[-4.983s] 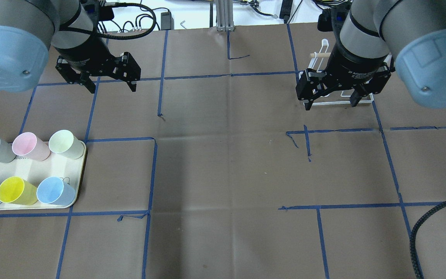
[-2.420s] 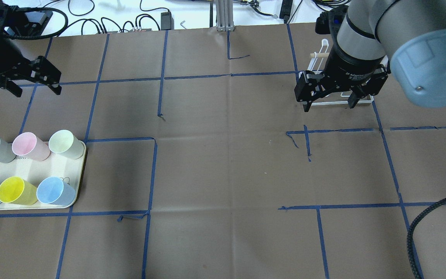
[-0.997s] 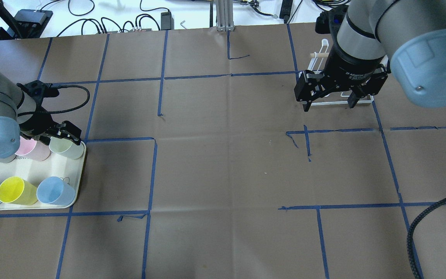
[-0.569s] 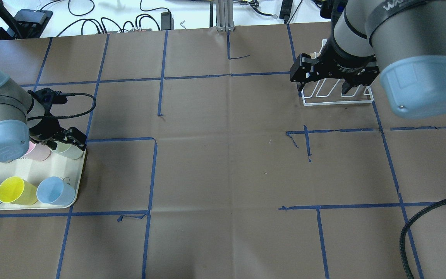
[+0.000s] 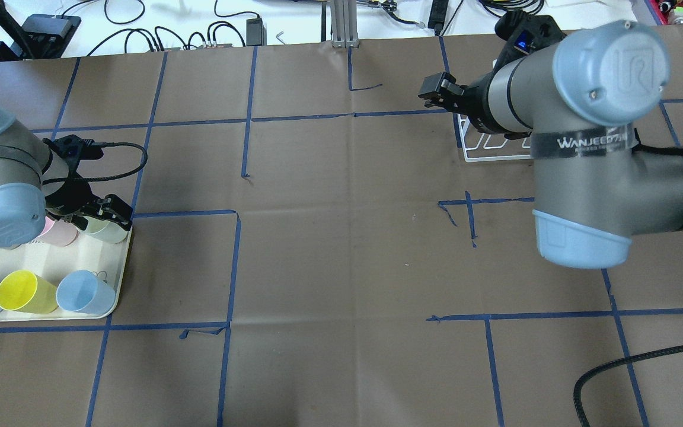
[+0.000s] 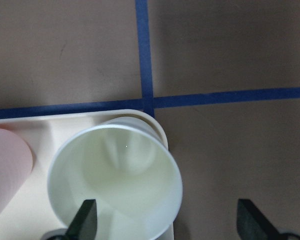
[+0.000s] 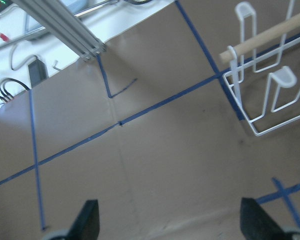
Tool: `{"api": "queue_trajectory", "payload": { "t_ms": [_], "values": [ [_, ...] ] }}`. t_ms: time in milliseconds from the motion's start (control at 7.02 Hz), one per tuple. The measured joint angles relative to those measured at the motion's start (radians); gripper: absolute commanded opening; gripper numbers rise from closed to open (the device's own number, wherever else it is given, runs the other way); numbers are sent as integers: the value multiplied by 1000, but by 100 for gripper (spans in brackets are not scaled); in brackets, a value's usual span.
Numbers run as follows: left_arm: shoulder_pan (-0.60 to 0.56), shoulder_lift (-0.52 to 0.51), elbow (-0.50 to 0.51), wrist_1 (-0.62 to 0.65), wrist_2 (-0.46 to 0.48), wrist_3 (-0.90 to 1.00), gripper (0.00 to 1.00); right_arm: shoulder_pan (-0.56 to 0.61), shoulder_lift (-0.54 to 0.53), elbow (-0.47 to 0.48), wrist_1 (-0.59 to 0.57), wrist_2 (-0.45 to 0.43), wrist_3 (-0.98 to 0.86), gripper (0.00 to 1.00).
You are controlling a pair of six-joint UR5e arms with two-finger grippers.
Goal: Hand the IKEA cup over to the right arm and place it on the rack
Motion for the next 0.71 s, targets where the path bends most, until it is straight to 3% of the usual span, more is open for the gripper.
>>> {"api": "queue_trajectory", "payload": {
  "t_ms": [142, 285, 427, 712],
  "values": [
    [0, 0, 3, 1, 0, -1, 13, 1, 3, 47, -106, 140, 155, 100],
    [0, -1, 7, 1, 0, -4, 6, 1, 11, 68, -218, 212, 303, 100],
    [0, -1, 10, 0, 0, -10, 0, 2, 27, 76, -310, 238, 417, 100],
    [0, 6, 19, -2, -7, -31, 0, 5, 48, 90, -459, 252, 624, 100]
  ]
}}
